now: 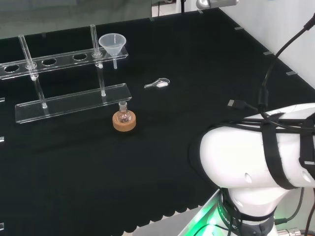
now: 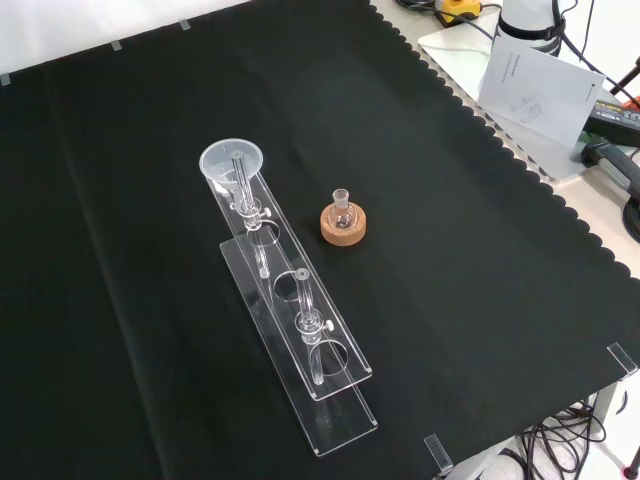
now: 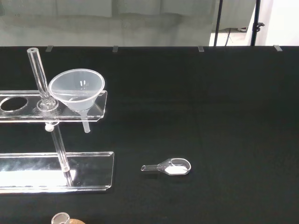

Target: Pick up the funnel from the transparent funnel stand.

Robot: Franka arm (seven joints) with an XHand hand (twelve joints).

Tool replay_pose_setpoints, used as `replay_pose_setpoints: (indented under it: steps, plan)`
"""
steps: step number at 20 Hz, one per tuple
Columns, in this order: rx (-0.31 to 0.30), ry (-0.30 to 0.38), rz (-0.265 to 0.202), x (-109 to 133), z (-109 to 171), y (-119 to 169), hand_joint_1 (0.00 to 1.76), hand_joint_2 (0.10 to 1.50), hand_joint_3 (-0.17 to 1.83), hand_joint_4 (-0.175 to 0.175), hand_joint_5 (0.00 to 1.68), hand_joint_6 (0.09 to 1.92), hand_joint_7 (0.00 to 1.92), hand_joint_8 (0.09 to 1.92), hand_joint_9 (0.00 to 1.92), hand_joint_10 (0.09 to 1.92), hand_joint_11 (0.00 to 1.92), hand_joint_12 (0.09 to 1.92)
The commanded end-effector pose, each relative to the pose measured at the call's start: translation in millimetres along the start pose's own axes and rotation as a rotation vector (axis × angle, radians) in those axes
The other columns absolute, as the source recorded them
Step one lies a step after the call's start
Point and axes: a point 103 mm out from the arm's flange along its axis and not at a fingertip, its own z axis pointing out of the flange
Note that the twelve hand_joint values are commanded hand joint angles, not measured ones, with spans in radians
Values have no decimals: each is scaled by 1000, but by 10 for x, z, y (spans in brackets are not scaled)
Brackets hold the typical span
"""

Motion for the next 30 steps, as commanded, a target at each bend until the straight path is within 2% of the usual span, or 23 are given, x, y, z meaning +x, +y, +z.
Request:
replay_pose_setpoints:
  steps: [1,3,9,21,26,30]
  plan:
    - [-11,-4,-1,-2,8,8,12,1103,576,26,95,179,10,378,127,639,121,1305]
    - [-19,-22,-2,-10,21,20,2,1162,466,26,126,96,2,389,123,638,92,1353]
    - [-8,-3,8,-143,50,78,0,1205,384,24,161,87,0,397,127,637,83,1371]
    - [15,-4,35,59,126,325,0,1214,368,24,187,87,7,419,138,640,81,1373]
    - [41,21,22,102,292,570,0,1215,360,21,199,87,19,433,152,645,81,1376]
    - [71,34,-19,183,445,861,25,1191,325,15,211,87,37,466,175,663,70,1401]
